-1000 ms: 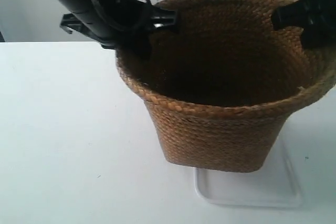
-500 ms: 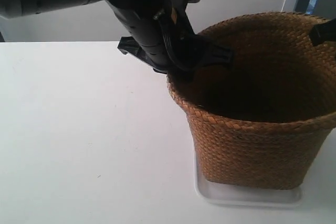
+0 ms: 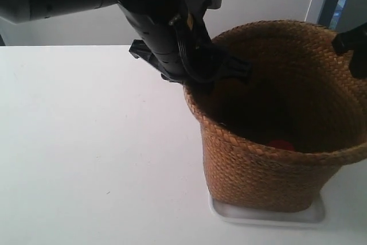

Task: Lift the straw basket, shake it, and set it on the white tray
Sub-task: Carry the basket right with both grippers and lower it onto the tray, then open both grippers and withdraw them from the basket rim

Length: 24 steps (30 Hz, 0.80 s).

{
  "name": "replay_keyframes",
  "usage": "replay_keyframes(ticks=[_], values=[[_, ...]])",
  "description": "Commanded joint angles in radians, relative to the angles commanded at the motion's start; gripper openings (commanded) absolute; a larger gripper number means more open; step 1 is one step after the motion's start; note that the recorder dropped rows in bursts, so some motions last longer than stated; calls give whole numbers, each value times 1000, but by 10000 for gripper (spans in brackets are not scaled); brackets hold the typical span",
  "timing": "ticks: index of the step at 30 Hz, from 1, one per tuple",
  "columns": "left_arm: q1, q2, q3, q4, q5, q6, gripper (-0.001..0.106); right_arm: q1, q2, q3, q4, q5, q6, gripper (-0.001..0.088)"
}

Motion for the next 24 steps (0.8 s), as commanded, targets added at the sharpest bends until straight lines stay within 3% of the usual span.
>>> replay_keyframes(ticks=[4, 6, 13, 24], values=[[0, -7, 0, -4, 16, 0, 772, 0, -4, 0, 0, 1, 0, 557], [0, -14, 0, 8, 26, 0, 807, 0, -14, 0, 0, -2, 0, 557], [0, -60, 0, 45, 61, 0, 811, 0, -65, -2, 5, -41, 10, 557], [0, -175, 0, 60, 114, 41, 803, 4, -202, -2, 115, -59, 8, 554]])
